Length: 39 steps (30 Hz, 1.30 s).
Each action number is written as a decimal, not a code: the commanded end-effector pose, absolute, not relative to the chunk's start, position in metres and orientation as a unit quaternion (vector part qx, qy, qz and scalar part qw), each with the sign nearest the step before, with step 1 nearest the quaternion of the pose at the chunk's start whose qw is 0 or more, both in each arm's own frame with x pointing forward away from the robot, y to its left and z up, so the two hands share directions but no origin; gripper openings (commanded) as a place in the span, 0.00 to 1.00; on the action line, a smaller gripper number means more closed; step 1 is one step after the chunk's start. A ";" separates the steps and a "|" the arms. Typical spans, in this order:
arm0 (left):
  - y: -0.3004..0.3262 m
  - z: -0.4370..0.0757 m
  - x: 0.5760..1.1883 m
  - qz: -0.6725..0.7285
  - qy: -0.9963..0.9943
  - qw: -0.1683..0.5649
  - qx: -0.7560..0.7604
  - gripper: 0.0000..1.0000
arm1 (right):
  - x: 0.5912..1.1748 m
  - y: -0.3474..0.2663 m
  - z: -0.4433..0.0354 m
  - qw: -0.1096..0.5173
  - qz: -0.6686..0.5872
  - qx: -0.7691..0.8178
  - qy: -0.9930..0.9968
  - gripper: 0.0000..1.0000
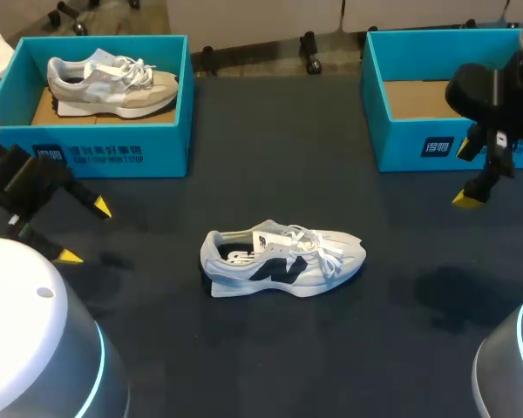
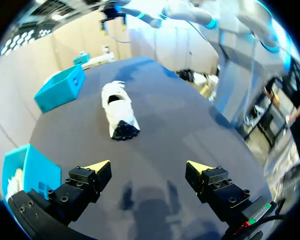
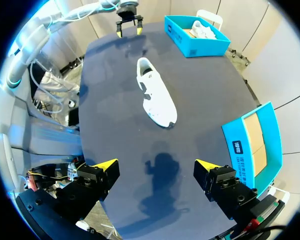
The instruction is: Take the shoe out of the shoebox, open the shoe tongue, remove and reinsert the insole, then place the shoe into the shoebox
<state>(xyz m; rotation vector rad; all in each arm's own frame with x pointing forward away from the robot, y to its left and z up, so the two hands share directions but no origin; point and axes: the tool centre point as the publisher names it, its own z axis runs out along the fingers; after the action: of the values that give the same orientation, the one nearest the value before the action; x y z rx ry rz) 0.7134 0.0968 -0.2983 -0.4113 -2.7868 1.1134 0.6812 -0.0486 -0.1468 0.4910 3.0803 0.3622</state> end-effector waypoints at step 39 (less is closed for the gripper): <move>0.066 -0.380 0.737 0.528 -0.849 0.026 0.008 1.00 | 0.683 -0.048 -0.147 -0.001 0.114 0.157 0.981 1.00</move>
<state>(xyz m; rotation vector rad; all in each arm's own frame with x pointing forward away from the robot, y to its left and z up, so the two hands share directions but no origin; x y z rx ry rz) 0.7363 0.0657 -0.3798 0.0265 -2.6240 1.6337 0.6812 -0.0486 -0.1468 0.4912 3.0803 0.3623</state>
